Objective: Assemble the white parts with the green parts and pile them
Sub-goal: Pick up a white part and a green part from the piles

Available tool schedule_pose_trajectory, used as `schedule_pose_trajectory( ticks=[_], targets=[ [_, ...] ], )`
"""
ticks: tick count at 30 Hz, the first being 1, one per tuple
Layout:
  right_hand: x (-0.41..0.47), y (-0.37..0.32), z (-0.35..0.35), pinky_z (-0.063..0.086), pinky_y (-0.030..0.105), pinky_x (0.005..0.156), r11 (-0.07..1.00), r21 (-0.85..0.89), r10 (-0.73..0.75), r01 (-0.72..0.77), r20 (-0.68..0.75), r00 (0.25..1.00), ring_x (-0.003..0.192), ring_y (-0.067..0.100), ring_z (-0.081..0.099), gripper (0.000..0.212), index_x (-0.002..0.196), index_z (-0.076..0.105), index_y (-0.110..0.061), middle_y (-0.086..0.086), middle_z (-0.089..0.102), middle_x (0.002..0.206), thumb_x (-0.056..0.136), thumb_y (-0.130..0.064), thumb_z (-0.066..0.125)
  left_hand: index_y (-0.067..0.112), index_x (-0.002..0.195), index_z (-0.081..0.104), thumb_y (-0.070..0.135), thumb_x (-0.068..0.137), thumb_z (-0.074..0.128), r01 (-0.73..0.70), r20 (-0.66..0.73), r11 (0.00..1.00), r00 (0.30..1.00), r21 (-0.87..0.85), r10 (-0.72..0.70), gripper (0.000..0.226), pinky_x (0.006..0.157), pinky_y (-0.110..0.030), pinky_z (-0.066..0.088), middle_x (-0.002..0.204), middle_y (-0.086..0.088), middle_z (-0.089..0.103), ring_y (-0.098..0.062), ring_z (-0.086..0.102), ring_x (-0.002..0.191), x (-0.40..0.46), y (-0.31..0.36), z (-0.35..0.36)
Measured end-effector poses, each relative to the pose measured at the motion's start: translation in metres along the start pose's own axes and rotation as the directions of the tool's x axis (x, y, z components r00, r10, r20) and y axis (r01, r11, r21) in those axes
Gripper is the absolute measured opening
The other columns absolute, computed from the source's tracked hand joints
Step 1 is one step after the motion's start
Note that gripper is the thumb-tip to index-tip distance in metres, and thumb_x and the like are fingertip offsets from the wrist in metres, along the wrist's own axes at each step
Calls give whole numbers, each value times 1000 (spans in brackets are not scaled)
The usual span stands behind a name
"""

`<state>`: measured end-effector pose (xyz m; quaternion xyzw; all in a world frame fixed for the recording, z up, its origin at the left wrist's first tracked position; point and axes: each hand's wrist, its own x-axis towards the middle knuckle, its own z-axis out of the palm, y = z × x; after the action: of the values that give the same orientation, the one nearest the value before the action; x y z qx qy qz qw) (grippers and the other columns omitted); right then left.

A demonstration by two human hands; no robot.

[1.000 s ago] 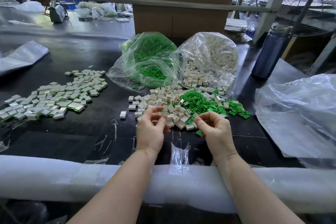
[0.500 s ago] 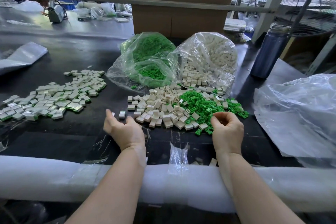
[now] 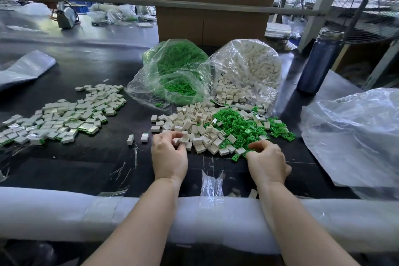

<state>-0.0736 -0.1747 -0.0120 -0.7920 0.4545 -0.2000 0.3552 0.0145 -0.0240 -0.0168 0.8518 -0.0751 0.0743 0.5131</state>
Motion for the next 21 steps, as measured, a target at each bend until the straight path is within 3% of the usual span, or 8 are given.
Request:
schedule_pose_trajectory(
  ticks=[2, 4, 8, 12, 21],
  targets=[
    [-2, -1, 0, 25, 37, 94, 999, -22, -34, 35, 25, 999, 111, 22, 47, 22, 94, 63, -31, -1, 57, 112, 79, -15, 56, 15, 102, 66, 5, 86, 59, -48, 48, 999, 998, 25, 47, 19, 88, -23, 43, 105, 1, 42, -24, 54, 99, -3, 1, 0],
    [-4, -2, 0, 25, 37, 96, 996, -57, -67, 69, 45, 997, 114, 21, 45, 19, 98, 65, -30, -1, 55, 115, 81, -23, 61, 14, 99, 66, 7, 86, 61, -82, 84, 996, 993, 26, 79, 16, 91, -31, 46, 105, 0, 45, -26, 54, 101, -5, 3, 1],
    [-6, -2, 1, 27, 39, 98, 981, -152, -112, 120, 63, 992, 119, 21, 42, 26, 106, 65, -29, -1, 52, 121, 82, -37, 66, 14, 95, 65, 3, 85, 60, -174, 137, 981, 977, 90, 161, 16, 91, -33, 46, 102, 0, 45, -24, 51, 102, -10, 6, 3],
    [-6, -2, 3, 27, 38, 98, 976, -163, -135, 141, 50, 990, 120, 22, 41, 27, 107, 66, -27, 0, 52, 122, 83, -39, 66, 15, 95, 65, 4, 85, 60, -261, 182, 958, 954, 117, 238, 16, 87, -26, 44, 98, 4, 43, -20, 50, 98, -13, 7, 4],
    [-5, -1, 6, 27, 39, 95, 965, -213, -146, 152, 47, 988, 119, 21, 39, 26, 105, 65, -25, 0, 50, 122, 84, -41, 65, 16, 94, 66, 6, 85, 61, -351, 270, 930, 911, 112, 312, 14, 87, -28, 46, 94, 7, 43, -19, 50, 94, -15, 8, 7]
  ],
)
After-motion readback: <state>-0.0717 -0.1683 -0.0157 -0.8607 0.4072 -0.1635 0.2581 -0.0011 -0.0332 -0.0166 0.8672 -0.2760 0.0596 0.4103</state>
